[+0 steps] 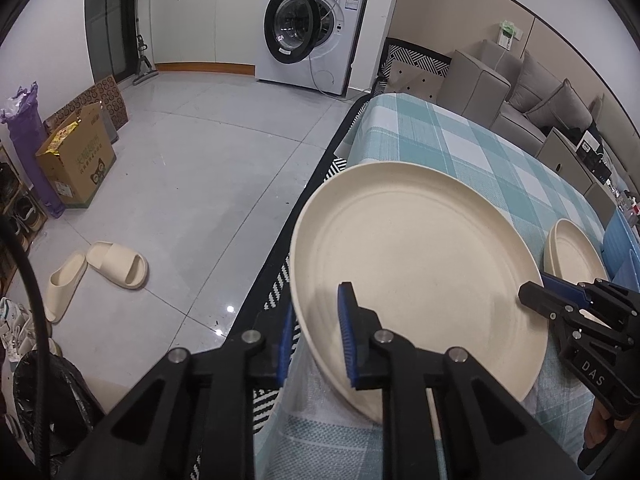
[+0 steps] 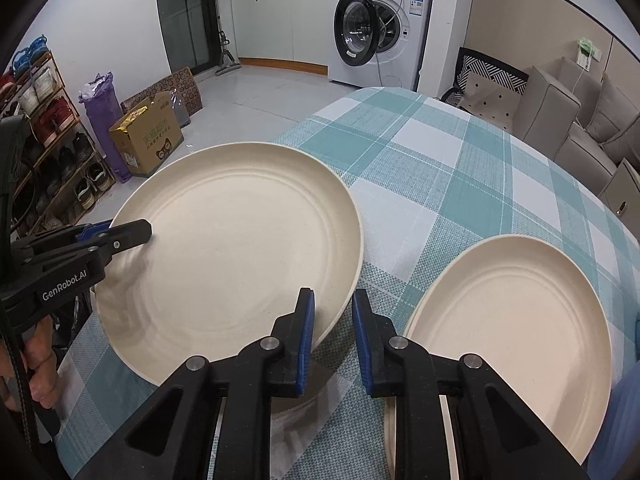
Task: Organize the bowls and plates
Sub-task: 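Lift the gripped cream plates with both tools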
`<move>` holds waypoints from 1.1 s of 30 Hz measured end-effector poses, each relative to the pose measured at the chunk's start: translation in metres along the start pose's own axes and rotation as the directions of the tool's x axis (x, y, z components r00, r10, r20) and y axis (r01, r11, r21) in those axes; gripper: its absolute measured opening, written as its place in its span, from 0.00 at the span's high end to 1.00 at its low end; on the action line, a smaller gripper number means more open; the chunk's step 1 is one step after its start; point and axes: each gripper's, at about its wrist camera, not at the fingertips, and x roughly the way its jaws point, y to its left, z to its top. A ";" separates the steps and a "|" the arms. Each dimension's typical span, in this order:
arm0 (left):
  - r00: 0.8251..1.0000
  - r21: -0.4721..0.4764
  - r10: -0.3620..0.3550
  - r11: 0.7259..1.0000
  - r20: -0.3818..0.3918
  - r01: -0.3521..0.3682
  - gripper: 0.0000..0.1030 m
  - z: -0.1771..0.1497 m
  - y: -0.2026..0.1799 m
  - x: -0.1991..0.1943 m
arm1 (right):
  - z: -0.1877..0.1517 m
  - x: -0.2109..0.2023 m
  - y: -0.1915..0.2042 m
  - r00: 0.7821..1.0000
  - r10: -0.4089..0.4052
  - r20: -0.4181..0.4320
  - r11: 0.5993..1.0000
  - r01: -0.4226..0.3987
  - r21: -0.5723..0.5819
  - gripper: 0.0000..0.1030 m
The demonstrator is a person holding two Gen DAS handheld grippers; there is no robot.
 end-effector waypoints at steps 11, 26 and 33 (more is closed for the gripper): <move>0.999 0.014 -0.009 1.000 0.038 0.008 0.82 0.002 -0.007 -0.017 | 0.002 -0.021 -0.001 0.999 -0.014 0.037 1.000 0.014 0.008 0.81; 0.995 0.063 -0.059 0.997 0.085 0.053 0.82 0.005 -0.029 -0.046 | -0.005 -0.074 -0.012 0.993 -0.052 0.109 0.998 0.047 0.049 0.81; 0.993 0.097 -0.077 0.993 0.095 0.068 0.81 0.004 -0.042 -0.053 | -0.013 -0.092 -0.024 0.989 -0.064 0.131 0.995 0.053 0.082 0.81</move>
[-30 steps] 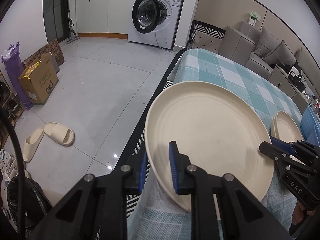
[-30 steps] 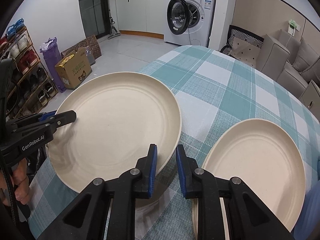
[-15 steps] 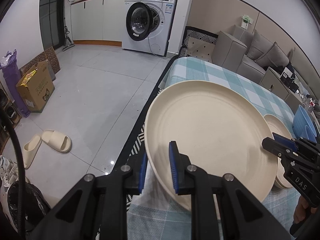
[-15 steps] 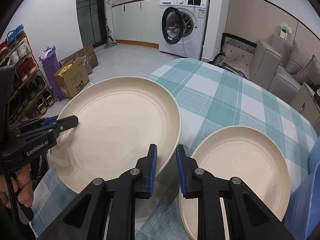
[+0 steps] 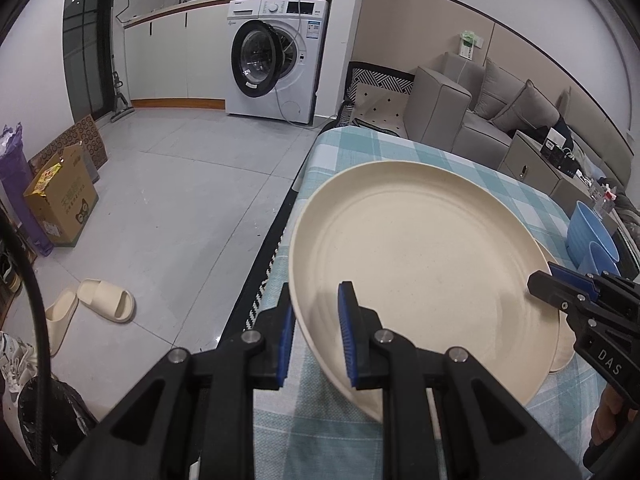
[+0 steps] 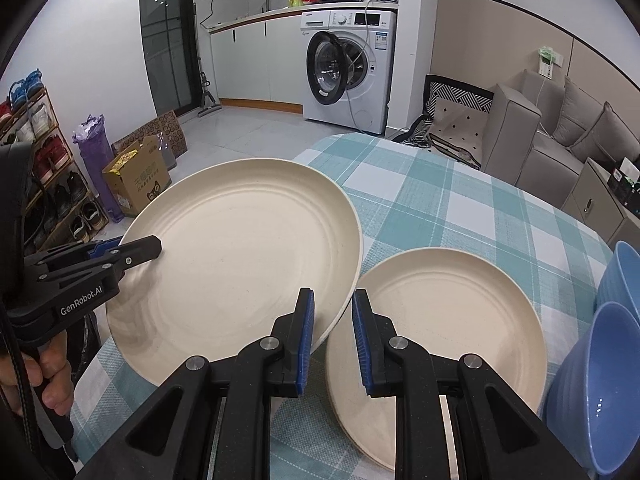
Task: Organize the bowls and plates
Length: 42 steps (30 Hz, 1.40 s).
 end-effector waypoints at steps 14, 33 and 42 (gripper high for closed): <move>0.999 0.070 -0.032 0.997 0.018 0.031 0.81 0.000 -0.034 -0.008 | -0.017 -0.029 -0.031 0.999 -0.021 0.035 0.997 0.018 0.075 0.81; 0.997 0.129 -0.075 0.989 0.020 0.072 0.81 -0.007 -0.074 -0.008 | -0.045 -0.060 -0.058 0.995 -0.084 0.053 0.986 0.075 0.147 0.81; 0.996 0.150 -0.087 0.985 0.011 0.084 0.81 -0.011 -0.085 0.001 | -0.056 -0.061 -0.070 0.994 -0.098 0.049 0.979 0.087 0.187 0.81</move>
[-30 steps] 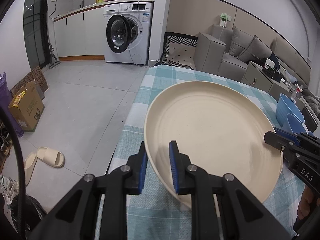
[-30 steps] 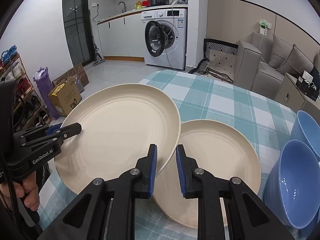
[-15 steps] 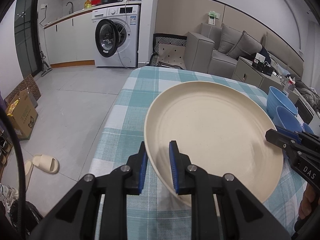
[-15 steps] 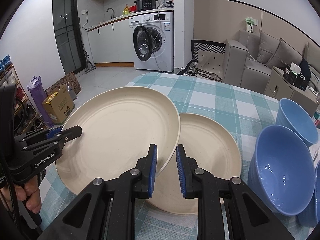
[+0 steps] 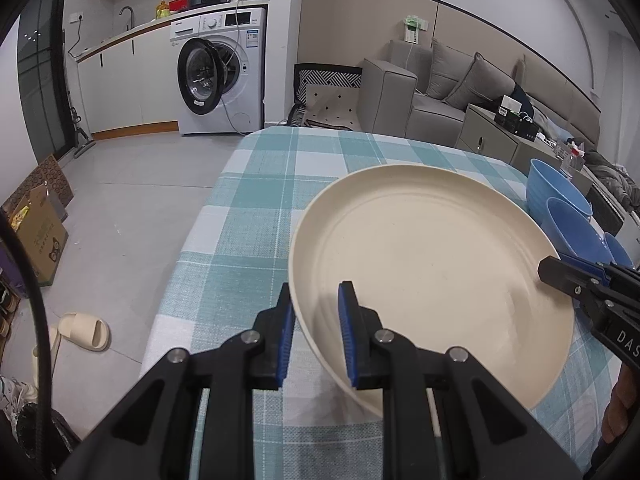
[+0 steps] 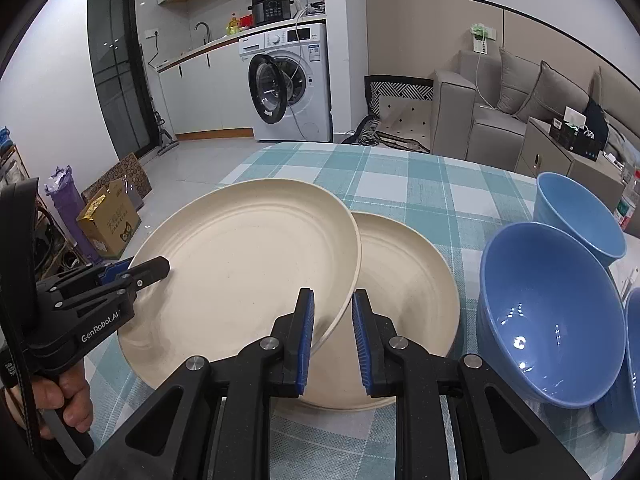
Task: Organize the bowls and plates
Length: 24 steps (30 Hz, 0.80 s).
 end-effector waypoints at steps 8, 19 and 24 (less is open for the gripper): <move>1.000 0.033 0.007 0.999 -0.002 -0.007 0.81 -0.004 -0.014 0.007 | -0.007 0.001 -0.013 1.000 -0.007 0.002 0.999 0.007 0.035 0.81; 1.000 0.094 -0.003 0.996 -0.003 0.003 0.81 0.004 -0.032 0.022 | -0.011 0.006 -0.034 1.000 -0.029 -0.002 0.995 0.029 0.091 0.81; 1.000 0.121 0.002 0.993 0.000 -0.002 0.81 0.011 -0.040 0.031 | -0.014 0.009 -0.038 0.999 -0.042 -0.005 0.993 0.042 0.110 0.81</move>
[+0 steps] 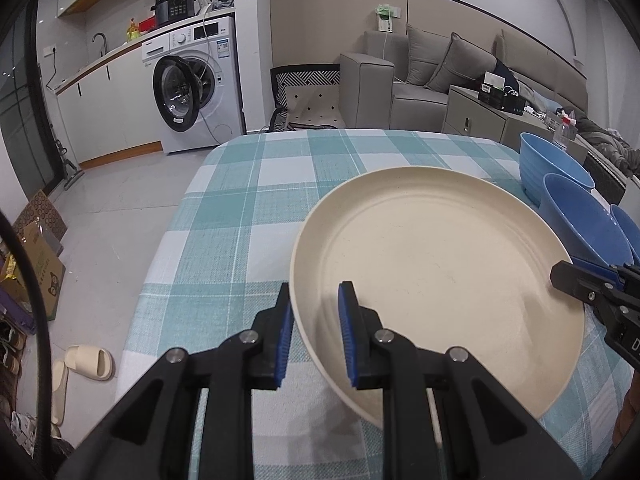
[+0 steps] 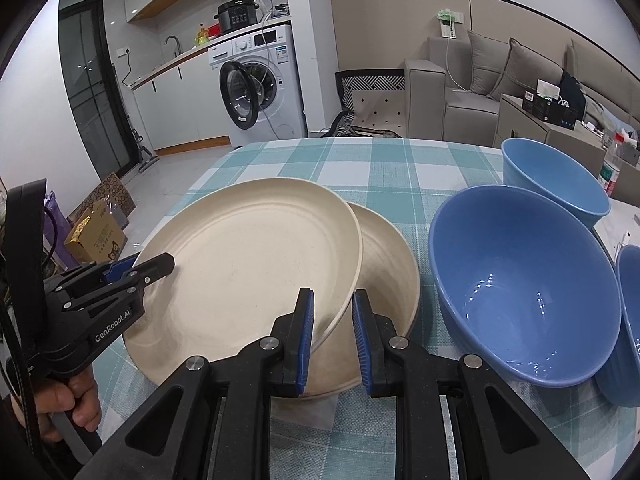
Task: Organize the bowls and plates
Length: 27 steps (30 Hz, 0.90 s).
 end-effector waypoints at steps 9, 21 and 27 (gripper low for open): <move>1.000 0.037 0.019 0.999 -0.025 -0.018 0.81 0.005 -0.008 0.019 | -0.006 0.006 -0.002 1.000 -0.010 -0.011 1.000 0.010 0.021 0.81; 0.999 0.089 0.048 0.995 -0.020 -0.046 0.80 0.016 -0.020 0.032 | -0.010 0.011 -0.002 0.998 -0.061 -0.009 0.998 0.061 0.014 0.80; 0.998 0.115 0.055 0.992 -0.025 -0.052 0.80 0.023 -0.026 0.040 | -0.011 0.014 -0.001 0.997 -0.082 -0.014 0.996 0.082 0.016 0.79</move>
